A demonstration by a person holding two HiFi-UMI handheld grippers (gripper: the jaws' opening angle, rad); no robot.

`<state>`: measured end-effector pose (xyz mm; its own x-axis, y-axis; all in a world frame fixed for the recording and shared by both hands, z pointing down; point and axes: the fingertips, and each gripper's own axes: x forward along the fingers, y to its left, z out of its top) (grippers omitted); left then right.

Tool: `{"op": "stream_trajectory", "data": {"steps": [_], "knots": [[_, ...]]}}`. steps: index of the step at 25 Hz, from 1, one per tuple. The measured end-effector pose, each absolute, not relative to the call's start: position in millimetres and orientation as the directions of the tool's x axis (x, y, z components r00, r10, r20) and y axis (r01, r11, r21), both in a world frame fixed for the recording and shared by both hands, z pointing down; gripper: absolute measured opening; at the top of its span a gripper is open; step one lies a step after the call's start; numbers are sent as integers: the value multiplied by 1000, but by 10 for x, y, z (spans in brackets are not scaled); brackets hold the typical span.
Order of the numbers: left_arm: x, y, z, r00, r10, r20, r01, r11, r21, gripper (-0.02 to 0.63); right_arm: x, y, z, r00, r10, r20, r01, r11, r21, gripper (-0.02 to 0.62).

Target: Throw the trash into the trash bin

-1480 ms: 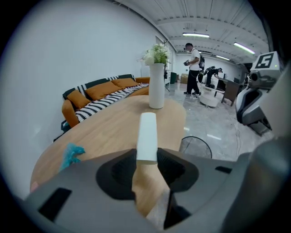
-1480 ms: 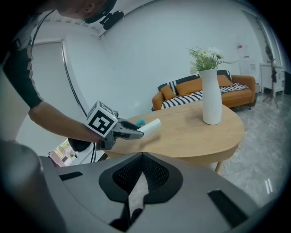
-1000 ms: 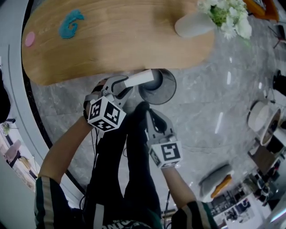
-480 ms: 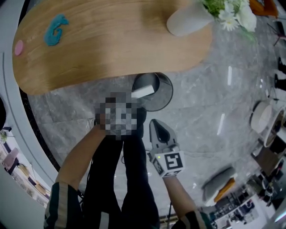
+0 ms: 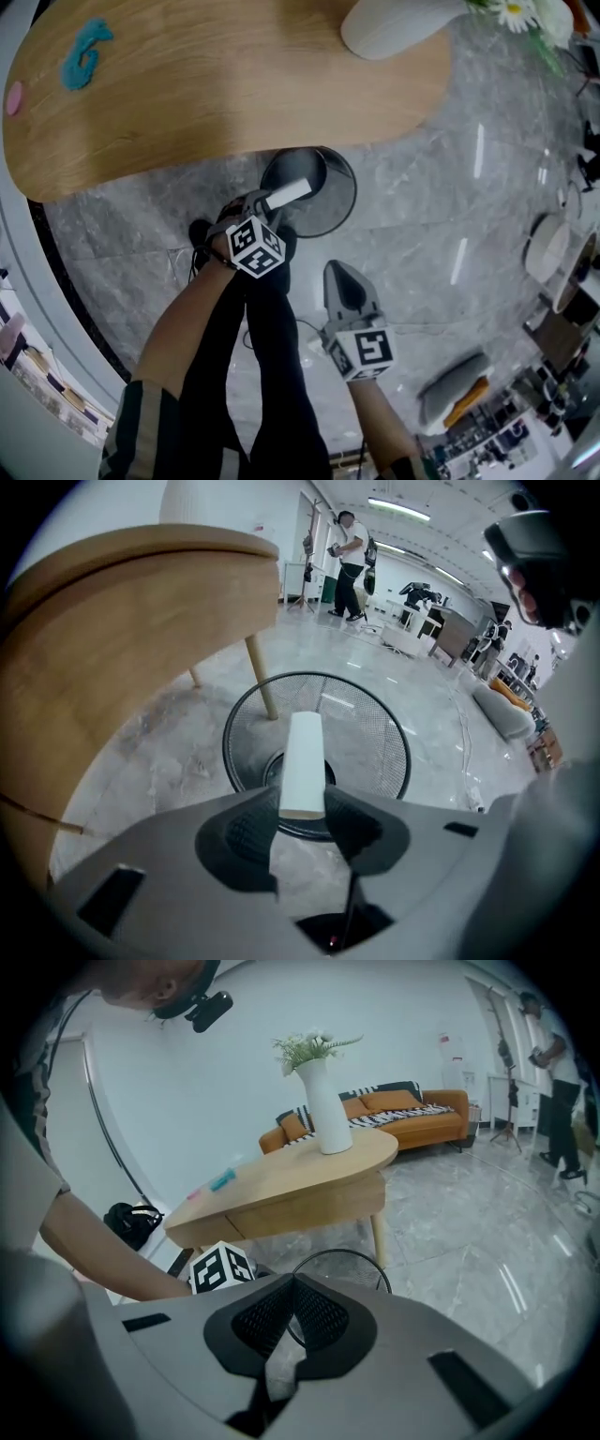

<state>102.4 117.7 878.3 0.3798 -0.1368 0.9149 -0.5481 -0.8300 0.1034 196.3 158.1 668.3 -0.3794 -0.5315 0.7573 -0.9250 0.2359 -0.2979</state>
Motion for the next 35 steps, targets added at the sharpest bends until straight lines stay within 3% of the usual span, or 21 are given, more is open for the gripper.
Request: {"op": "stream_trajectory", "data": {"steps": [15,26,35], "knots": [[803,1128,8486,444,-178,878,-606,-781,148,150,1719,1412,6647,-415,-502,759,-909,261,-324,0],[-122,721,7549,444,-346,827,-749,-650,131,149,812,841,6126,-522,-527,671,-847,416,-332,0],[-992,451,6751,373,-532,760,-888,-442,126,112,235,579,5670,-570,-481,666,-794,532,-295,0]]}}
